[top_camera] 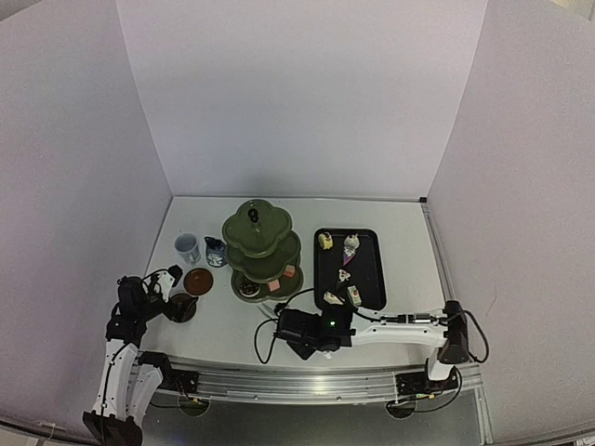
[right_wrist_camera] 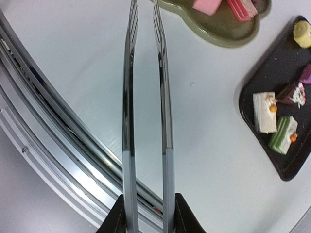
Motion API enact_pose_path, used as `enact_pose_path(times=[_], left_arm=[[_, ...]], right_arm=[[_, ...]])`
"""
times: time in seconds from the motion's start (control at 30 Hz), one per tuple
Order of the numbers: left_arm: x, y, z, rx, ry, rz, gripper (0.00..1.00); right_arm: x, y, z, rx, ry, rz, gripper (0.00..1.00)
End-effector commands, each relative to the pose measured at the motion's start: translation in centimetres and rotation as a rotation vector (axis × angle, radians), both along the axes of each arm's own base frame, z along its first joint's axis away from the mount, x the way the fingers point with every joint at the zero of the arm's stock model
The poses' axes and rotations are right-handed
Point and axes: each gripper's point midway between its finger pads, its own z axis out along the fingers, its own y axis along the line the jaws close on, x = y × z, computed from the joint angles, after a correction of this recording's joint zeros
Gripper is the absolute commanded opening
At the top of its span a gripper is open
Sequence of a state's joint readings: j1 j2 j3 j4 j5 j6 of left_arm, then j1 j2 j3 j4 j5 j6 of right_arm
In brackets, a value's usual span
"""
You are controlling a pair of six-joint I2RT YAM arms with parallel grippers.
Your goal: Serve the afternoon tea
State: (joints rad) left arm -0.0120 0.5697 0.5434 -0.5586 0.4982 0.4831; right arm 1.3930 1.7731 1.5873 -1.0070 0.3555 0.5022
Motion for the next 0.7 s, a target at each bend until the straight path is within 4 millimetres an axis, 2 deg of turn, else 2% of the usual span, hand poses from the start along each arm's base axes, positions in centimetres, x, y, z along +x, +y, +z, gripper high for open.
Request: enact_pose_path(times=[0.0,0.13,0.2,0.4,0.53,0.67], left_arm=[[-0.3,-0.5,1.2,-0.007,-0.024,-0.039,1.00],[-0.5,-0.8,1.0,-0.016,-0.019,-0.058,1.00],[-0.5,-0.9,1.0,-0.020,-0.015,-0.063,1.00],[-0.6,-1.1,0.9,-0.026,-0.013,-0.074,1.00],[-0.8,-1.2,0.9,-0.030,-0.007,-0.086,1.00],[-0.9,-1.3,0.8,-0.031,-0.003,-0.092,1.00]], right_arm=[[0.9,-5.7,1.5,0.020,0.000,-0.263,0.26],[1.1,-12.0,1.1,-0.088,0.003,-0.445,0.25],[1.2,-14.0,1.2,-0.091,0.011,-0.520,0.25],[2.5,-18.1,1.3,-0.061,0.031,-0.693,0.27],[3.7,-19.6,0.9,-0.050,0.056,-0.734,0.29],[4.4,-18.7,0.4,-0.005,0.094,-0.717,0.30]])
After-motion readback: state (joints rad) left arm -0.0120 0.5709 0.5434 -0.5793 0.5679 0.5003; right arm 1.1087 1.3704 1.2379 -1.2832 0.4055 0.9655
